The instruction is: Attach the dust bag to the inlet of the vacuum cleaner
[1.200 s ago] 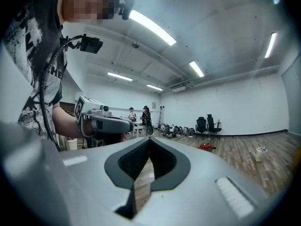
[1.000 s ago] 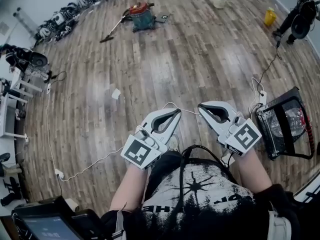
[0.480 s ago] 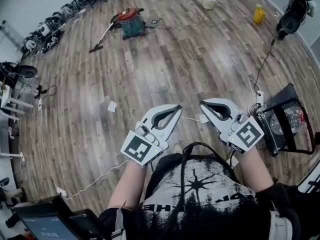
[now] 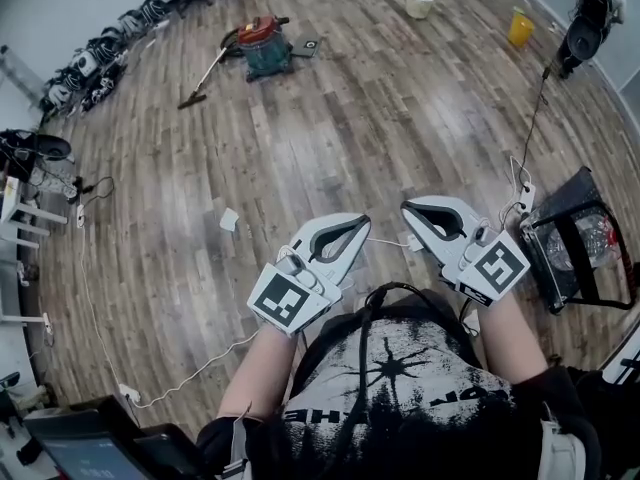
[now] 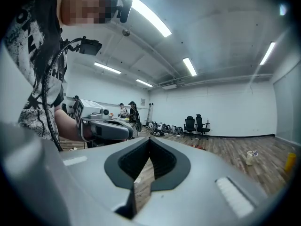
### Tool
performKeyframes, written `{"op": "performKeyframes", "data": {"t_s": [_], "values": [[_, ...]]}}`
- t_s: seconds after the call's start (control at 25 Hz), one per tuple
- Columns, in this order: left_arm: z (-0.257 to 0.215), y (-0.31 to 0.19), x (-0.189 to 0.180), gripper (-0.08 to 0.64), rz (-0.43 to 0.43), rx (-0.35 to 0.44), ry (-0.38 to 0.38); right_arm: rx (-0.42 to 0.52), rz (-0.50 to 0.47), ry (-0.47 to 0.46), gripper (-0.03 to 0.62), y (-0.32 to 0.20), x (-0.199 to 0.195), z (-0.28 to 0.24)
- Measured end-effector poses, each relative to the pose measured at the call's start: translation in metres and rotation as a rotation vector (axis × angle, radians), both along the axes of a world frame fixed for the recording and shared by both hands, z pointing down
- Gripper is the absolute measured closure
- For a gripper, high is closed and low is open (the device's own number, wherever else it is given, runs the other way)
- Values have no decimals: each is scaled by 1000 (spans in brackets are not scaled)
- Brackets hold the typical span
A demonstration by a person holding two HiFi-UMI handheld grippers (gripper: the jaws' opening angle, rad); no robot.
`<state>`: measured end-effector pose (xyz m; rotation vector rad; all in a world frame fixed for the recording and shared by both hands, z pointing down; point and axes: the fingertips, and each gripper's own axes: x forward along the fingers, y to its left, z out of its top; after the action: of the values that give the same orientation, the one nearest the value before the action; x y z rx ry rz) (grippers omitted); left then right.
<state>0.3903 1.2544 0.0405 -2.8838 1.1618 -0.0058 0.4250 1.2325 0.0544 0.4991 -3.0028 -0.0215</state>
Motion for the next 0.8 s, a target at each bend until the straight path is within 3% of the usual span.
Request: {"op": "performKeyframes", "data": {"t_s": [0.44,0.8], "values": [[14,-30,-7,557,9,-39,29,-39,38,7,584,-25,2,16],[24,-113,-9,557,0,-60,3,-58,-2,-10,584,-113,-11,26]]}}
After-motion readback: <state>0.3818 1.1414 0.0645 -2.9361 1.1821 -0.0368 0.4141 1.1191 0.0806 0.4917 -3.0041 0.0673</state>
